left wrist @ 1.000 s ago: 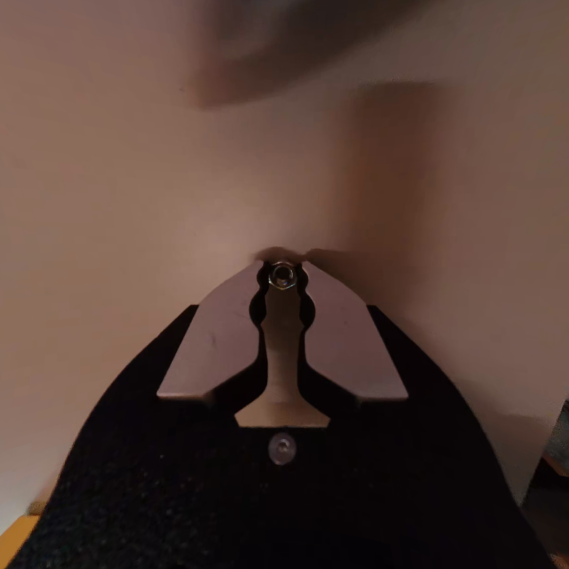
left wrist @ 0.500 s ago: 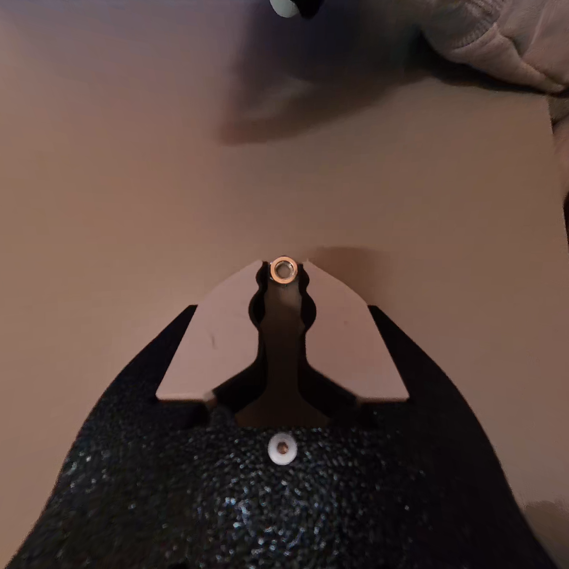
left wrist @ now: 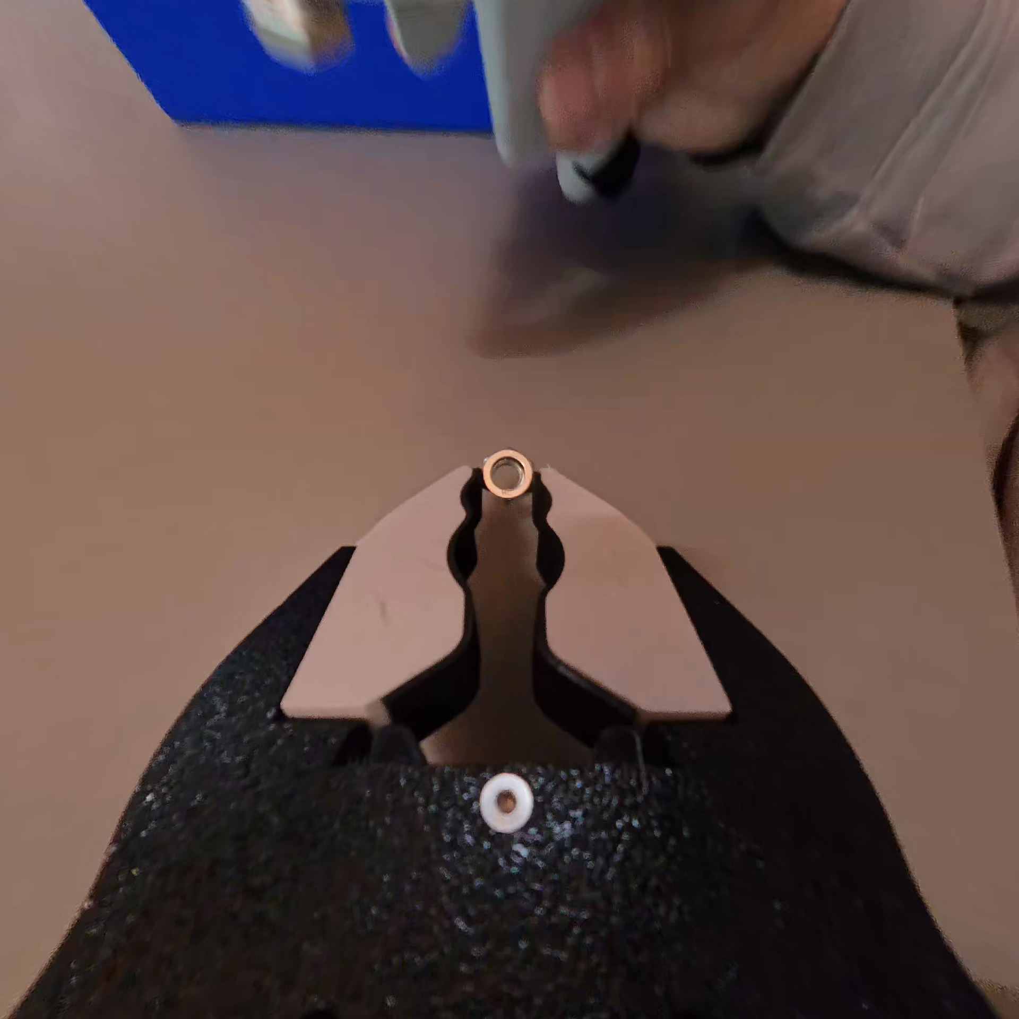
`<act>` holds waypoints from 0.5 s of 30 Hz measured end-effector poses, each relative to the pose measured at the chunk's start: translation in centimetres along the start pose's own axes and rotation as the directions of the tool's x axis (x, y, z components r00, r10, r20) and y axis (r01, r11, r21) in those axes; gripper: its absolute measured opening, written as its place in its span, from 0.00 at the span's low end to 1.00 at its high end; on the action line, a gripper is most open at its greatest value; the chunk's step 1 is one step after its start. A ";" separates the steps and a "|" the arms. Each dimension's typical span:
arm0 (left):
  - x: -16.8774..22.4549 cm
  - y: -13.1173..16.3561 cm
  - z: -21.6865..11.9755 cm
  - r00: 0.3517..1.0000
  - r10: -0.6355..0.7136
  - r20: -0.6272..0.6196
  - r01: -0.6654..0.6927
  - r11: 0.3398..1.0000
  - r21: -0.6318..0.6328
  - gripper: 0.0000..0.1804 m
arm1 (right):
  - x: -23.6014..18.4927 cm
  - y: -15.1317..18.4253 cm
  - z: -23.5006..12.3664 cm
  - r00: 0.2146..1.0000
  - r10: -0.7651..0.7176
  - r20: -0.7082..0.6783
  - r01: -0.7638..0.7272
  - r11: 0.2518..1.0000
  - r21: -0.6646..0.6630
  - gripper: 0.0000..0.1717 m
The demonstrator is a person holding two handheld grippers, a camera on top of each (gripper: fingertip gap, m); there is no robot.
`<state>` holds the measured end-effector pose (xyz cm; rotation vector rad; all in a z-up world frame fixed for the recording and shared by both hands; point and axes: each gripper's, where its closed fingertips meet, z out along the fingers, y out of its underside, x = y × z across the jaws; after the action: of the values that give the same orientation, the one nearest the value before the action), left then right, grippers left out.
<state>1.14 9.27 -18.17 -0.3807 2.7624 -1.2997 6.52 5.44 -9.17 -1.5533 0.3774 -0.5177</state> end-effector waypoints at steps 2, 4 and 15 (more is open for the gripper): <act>-1.4 -2.6 -2.1 0.998 0.018 0.065 -0.018 1.000 0.010 0.09 | -0.1 0.0 0.1 0.999 0.035 0.008 -0.035 0.999 0.000 0.05; -2.3 -5.6 -4.2 0.994 0.038 0.100 -0.040 0.999 0.018 0.09 | -0.3 0.0 0.2 0.996 0.086 0.026 -0.086 0.996 0.000 0.05; -3.6 -11.2 -3.3 0.994 0.107 0.017 -0.108 0.993 0.055 0.09 | -0.4 1.7 0.7 0.999 0.051 0.006 -0.050 0.994 -0.101 0.05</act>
<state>6.26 5.79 -7.61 -0.2334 2.6871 -1.3396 6.67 6.17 -10.91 -1.6384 0.4407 -0.4588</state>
